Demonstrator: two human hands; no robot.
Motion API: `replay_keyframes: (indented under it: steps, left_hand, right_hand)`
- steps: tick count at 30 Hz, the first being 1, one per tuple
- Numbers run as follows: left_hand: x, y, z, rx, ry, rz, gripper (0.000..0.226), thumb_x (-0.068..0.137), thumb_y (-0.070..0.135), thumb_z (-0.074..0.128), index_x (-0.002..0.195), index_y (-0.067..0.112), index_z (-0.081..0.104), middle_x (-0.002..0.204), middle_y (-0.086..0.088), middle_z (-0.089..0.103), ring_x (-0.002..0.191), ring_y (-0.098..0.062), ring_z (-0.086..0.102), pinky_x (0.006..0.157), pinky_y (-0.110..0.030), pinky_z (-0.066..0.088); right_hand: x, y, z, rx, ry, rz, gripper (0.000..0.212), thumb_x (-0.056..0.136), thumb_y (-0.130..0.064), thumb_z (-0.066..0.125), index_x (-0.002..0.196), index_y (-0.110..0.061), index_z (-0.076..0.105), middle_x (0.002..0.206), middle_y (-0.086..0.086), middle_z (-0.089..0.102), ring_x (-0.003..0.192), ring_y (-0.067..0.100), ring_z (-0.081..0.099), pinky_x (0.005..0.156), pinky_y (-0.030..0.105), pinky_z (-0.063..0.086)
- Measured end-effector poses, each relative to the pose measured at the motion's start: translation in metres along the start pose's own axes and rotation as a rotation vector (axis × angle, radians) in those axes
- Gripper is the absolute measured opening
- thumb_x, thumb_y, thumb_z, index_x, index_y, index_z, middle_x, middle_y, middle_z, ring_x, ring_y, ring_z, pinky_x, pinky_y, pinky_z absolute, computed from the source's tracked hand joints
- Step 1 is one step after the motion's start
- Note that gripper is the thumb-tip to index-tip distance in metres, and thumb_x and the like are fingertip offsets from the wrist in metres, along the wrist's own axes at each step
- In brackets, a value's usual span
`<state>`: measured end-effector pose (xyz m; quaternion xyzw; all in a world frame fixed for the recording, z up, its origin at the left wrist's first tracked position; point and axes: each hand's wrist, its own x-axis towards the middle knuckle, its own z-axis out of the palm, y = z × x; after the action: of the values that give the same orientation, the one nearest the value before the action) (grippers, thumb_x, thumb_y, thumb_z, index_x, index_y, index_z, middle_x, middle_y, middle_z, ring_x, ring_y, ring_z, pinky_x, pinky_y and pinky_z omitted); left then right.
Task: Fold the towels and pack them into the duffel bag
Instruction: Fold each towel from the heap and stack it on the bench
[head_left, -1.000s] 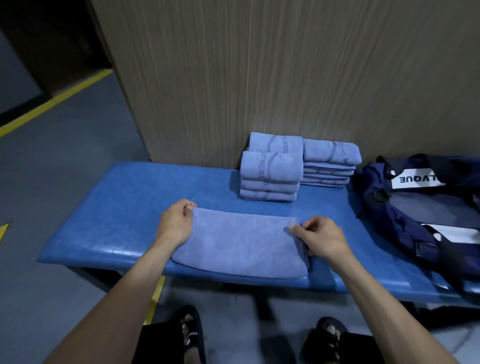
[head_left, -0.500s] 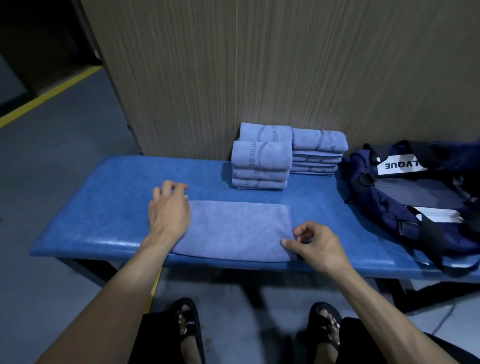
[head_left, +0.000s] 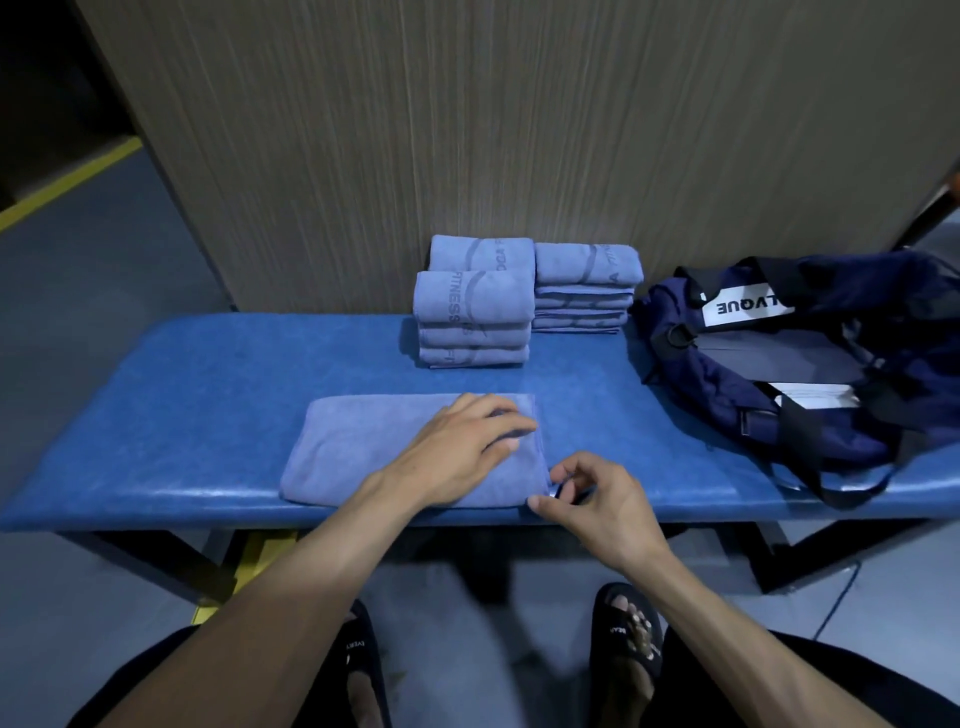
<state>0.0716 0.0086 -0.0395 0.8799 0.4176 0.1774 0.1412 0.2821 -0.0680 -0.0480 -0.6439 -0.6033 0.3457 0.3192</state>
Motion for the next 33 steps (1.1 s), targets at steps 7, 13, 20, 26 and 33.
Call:
replay_keyframes:
  steps: [7,13,20,26,33]
  left_hand:
    - [0.007,0.002,0.018,0.133,-0.049,-0.076,0.042,0.107,0.041,0.038,0.149,0.048,0.039,0.158,0.013,0.035,0.138,-0.016,0.030,0.111,-0.037,0.028]
    - [0.022,0.002,0.016,0.205,-0.036,-0.076,0.023,0.106,0.041,0.041,0.125,0.045,0.054,0.149,0.015,0.037,0.127,-0.018,0.034,0.094,-0.039,0.031]
    - [0.045,0.010,0.015,0.148,0.122,-0.132,0.008,0.103,0.033,0.049,0.102,0.034,0.057,0.116,0.017,0.051,0.102,-0.016,0.045,0.084,-0.036,0.036]
    - [0.052,0.001,0.013,0.075,0.034,-0.203,0.012,0.101,0.039,0.053,0.108,0.036,0.062,0.108,0.013,0.062,0.103,-0.016,0.052,0.087,-0.034,0.036]
    - [0.056,0.004,0.022,0.162,0.080,-0.183,0.011,0.099,0.040,0.056,0.098,0.031,0.063,0.099,0.011,0.060,0.095,-0.017,0.050,0.081,-0.035,0.034]
  right_hand:
    - [-0.015,-0.005,0.025,0.240,-0.003,0.048,0.031,0.082,-0.018,0.082,0.103,-0.024,0.059,0.064,0.006,0.062,0.039,0.016,0.053,0.038,0.026,0.041]
    - [-0.016,-0.005,0.031,0.233,-0.019,0.067,0.025,0.087,-0.022,0.078,0.095,-0.021,0.055,0.065,0.005,0.062,0.039,0.020,0.059,0.036,0.028,0.042]
    - [-0.021,0.003,0.030,0.178,-0.031,0.071,0.021,0.090,-0.027,0.074,0.087,-0.021,0.054,0.066,0.010,0.066,0.041,0.022,0.063,0.039,0.033,0.045]
    - [-0.021,0.005,0.025,0.185,-0.036,0.066,0.024,0.091,-0.030,0.073,0.082,-0.018,0.054,0.065,0.006,0.067,0.043,0.023,0.063,0.041,0.027,0.042]
    - [-0.023,0.003,0.021,0.217,-0.059,0.068,0.025,0.094,-0.032,0.070,0.082,-0.014,0.057,0.067,0.004,0.069,0.046,0.022,0.064,0.043,0.028,0.045]
